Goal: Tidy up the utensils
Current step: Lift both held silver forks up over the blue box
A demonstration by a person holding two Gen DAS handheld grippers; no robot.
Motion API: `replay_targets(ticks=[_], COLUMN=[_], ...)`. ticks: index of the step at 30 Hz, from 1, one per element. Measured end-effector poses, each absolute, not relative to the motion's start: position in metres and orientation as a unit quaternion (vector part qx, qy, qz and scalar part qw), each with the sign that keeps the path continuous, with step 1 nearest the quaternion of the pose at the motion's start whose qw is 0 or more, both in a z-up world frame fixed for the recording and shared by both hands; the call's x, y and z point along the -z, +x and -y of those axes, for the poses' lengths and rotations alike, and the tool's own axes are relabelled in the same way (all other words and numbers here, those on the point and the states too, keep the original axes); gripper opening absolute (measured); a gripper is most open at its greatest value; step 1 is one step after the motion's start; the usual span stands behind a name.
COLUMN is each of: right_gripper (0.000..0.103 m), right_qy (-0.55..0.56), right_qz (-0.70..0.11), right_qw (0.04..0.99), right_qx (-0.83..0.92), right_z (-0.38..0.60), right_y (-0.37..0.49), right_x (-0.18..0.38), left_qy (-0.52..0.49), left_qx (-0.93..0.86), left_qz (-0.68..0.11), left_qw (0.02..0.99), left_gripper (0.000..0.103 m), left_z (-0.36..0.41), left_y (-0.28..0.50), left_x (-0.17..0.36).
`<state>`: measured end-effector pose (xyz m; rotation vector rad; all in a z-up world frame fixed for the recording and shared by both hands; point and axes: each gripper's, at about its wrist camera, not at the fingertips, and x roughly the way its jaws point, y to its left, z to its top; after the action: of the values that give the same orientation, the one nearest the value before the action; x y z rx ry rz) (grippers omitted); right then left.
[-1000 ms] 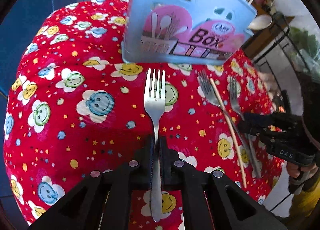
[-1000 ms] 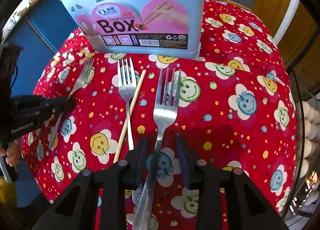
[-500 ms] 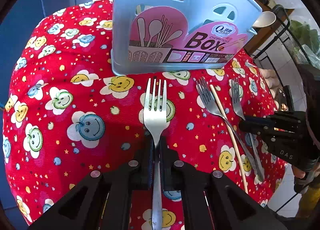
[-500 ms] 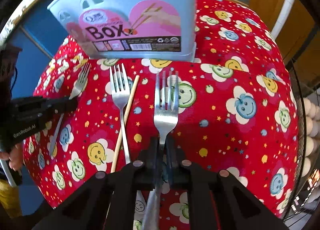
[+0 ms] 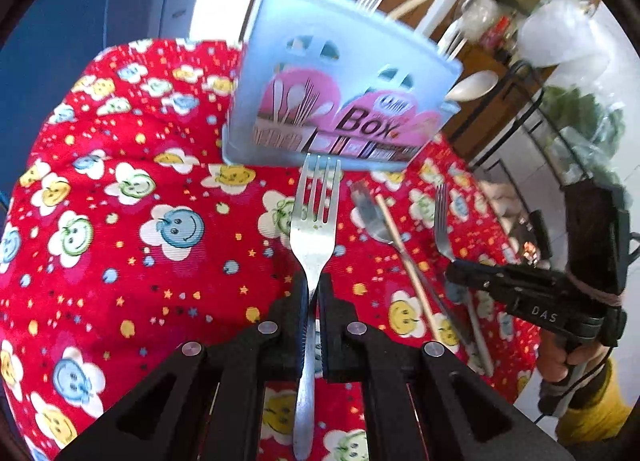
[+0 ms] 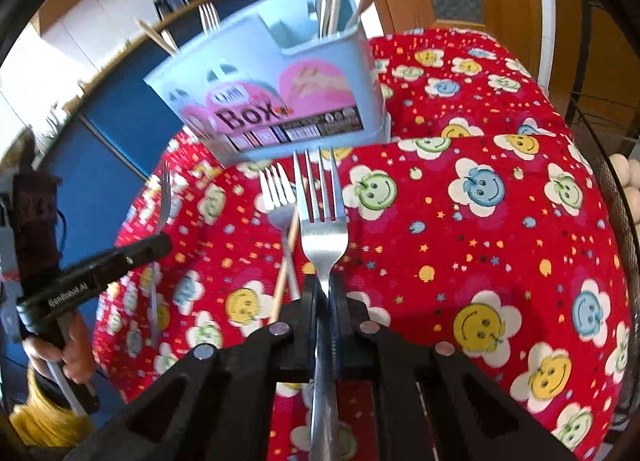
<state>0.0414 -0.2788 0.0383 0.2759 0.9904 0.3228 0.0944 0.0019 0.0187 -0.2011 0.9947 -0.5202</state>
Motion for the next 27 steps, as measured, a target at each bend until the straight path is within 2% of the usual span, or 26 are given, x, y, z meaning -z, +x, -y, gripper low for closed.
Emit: replay_targets(ticks=[16,27], right_gripper=[0.007,0.007], right_qy=[0.122,0.13], right_qz=[-0.315,-0.279], right_qw=[0.932,0.941], right_qx=[-0.134,-0.137], right_z=[0.269,0.262], right_y=[0.001,0.004], right_x=[-0.1,-0.119], left_qy=[-0.136,-0.142], left_qx=[0.233,0.233], left_qz=[-0.348,-0.296], left_qw=[0.898,0.915], left_gripper=[0.005,0.005], left_z=[-0.018,-0.022], left_y=[0.048,0.042], left_x=[-0.062,-0.096])
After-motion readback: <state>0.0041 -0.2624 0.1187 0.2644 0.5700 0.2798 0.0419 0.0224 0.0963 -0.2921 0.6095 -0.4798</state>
